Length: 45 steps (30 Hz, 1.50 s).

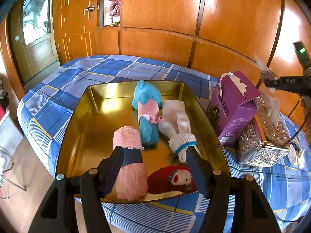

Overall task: Organize soft objects
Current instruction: 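Carry the white mesh sponge into the gold tray and open the right gripper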

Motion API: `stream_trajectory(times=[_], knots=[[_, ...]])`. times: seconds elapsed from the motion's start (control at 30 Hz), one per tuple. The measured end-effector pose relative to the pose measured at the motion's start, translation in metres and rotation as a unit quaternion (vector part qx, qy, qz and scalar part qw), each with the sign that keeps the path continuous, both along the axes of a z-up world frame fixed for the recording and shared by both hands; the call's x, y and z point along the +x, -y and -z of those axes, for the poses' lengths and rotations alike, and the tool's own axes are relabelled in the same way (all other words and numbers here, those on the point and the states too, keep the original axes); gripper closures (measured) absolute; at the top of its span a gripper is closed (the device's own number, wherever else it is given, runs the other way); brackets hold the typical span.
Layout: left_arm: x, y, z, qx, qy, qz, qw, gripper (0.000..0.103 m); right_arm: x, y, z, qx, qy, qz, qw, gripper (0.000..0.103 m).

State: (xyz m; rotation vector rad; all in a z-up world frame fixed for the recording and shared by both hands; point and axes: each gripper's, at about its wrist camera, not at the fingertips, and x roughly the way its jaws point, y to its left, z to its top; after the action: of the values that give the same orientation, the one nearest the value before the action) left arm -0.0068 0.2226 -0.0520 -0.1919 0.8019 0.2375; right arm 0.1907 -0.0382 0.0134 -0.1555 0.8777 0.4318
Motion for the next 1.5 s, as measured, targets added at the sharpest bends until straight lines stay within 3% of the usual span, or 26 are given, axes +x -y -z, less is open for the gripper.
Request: stream_trajectory(times=[0.33,0.57,1.1,1.5], knots=[[-0.005,-0.002,-0.004,0.006,0.010,-0.005,0.9999,0.036,-0.087,-0.086,-0.009,0.027,0.014,-0.164,0.986,0.078],[-0.009,-0.009,-0.009,0.016,0.022,-0.023,0.9994,0.036,-0.128,-0.129,0.029,0.000,-0.010,-0.230,0.973,0.078],[-0.011,-0.023,-0.008,0.019,0.024,-0.050,0.9983,0.036,-0.133,-0.189,0.110,-0.075,-0.052,-0.238,0.967,0.077],[-0.012,-0.023,-0.008,0.019,0.029,-0.054,0.9979,0.036,-0.139,-0.167,0.100,-0.017,-0.059,-0.213,0.975,0.062]])
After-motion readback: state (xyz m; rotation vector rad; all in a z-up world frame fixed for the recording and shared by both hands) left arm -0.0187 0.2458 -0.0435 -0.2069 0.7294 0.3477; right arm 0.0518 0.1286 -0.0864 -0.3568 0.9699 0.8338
